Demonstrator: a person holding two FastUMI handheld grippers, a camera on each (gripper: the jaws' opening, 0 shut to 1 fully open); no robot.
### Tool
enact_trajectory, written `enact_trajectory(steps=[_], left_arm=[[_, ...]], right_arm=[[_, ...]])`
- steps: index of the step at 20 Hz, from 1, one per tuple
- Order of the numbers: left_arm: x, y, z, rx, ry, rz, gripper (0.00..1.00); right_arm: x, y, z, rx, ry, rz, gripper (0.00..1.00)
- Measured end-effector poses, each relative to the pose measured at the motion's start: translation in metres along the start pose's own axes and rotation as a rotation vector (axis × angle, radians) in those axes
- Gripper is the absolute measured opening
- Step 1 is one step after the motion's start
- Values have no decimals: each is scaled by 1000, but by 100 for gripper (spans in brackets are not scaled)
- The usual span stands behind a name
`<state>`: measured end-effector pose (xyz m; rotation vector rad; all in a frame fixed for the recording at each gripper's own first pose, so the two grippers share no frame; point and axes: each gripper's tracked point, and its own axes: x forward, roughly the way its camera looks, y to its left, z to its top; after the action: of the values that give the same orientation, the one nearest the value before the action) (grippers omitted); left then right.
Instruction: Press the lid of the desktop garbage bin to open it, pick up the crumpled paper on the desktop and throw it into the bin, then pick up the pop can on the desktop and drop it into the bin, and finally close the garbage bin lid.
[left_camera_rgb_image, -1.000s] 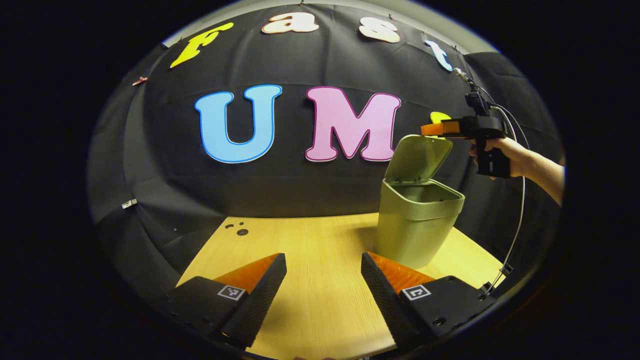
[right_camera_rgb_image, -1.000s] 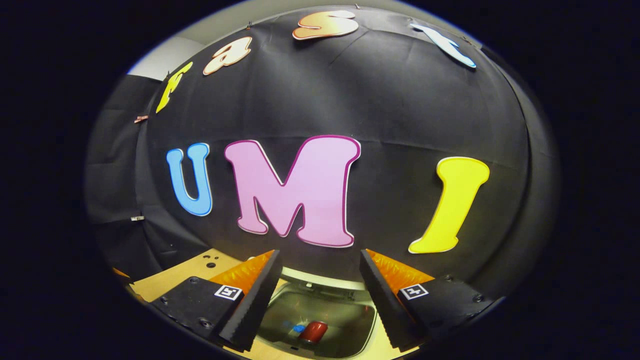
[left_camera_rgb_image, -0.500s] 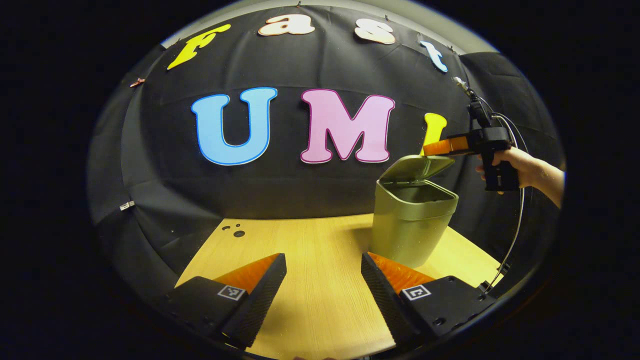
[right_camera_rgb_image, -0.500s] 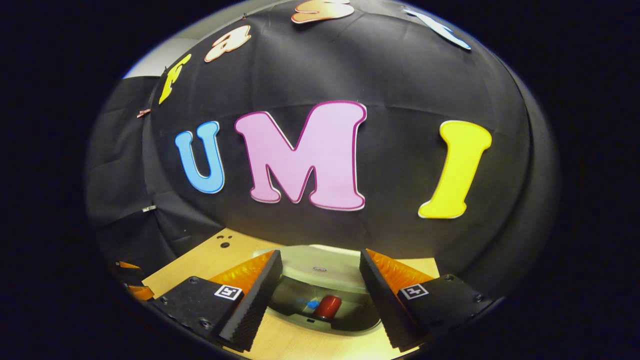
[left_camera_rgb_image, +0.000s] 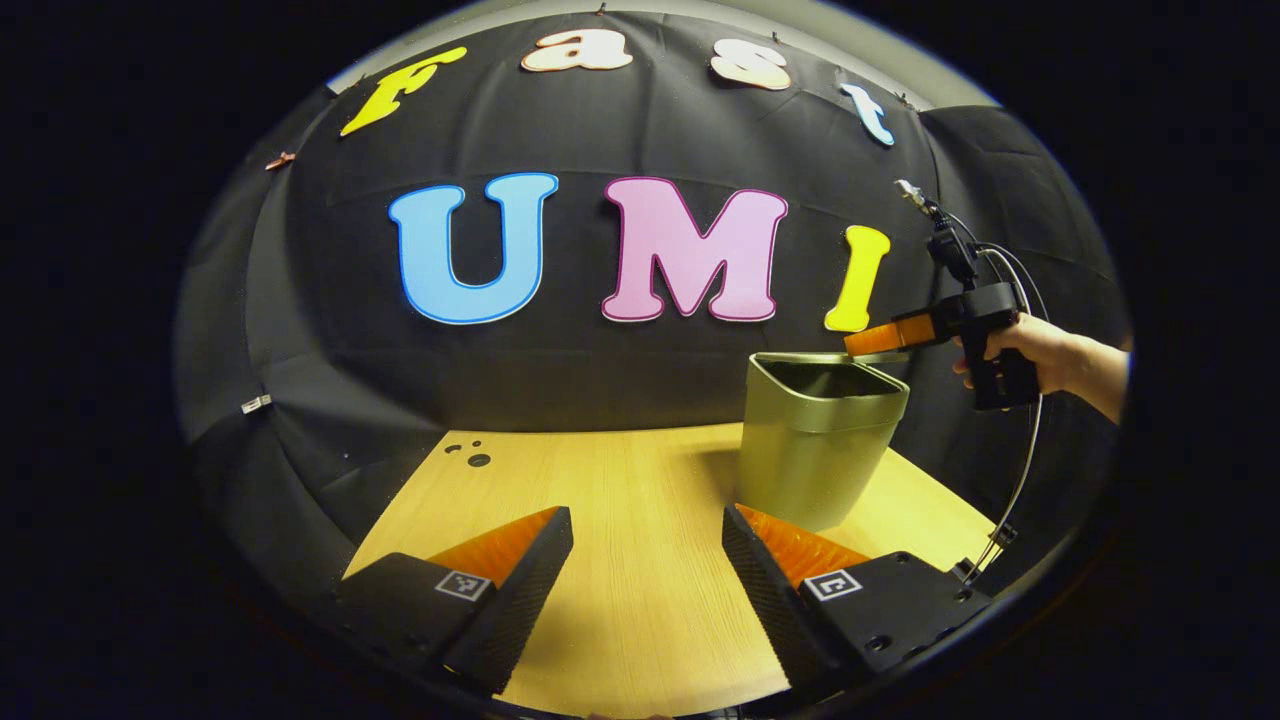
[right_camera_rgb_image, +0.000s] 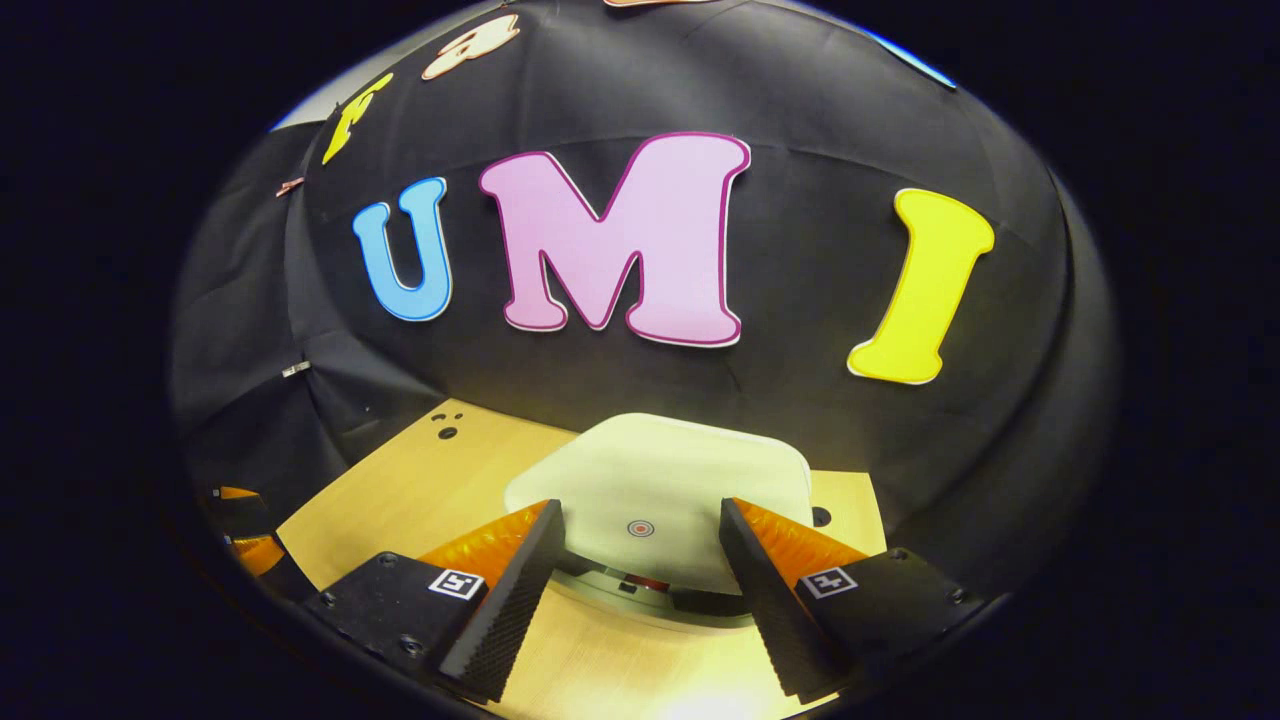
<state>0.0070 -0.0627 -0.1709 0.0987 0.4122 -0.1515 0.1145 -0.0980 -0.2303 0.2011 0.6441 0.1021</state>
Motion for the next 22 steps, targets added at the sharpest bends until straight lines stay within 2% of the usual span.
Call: enact_trajectory(steps=[9, 14, 16, 18, 22], left_arm=[[-15, 5, -6, -19, -2, 18, 98], [-16, 7, -7, -27, -5, 25, 98], [-15, 8, -8, -35, -5, 25, 98], [-13, 7, -7, -43, -9, 24, 98], [-10, 4, -5, -54, -14, 9, 98]], right_arm=[[16, 3, -29, 20, 64, -14, 98], [21, 1, -33, 56, 56, -25, 99], [21, 3, -40, 22, 74, -25, 99], [19, 5, -41, -14, 68, -17, 100], [16, 4, -32, 34, 17, -5, 99]])
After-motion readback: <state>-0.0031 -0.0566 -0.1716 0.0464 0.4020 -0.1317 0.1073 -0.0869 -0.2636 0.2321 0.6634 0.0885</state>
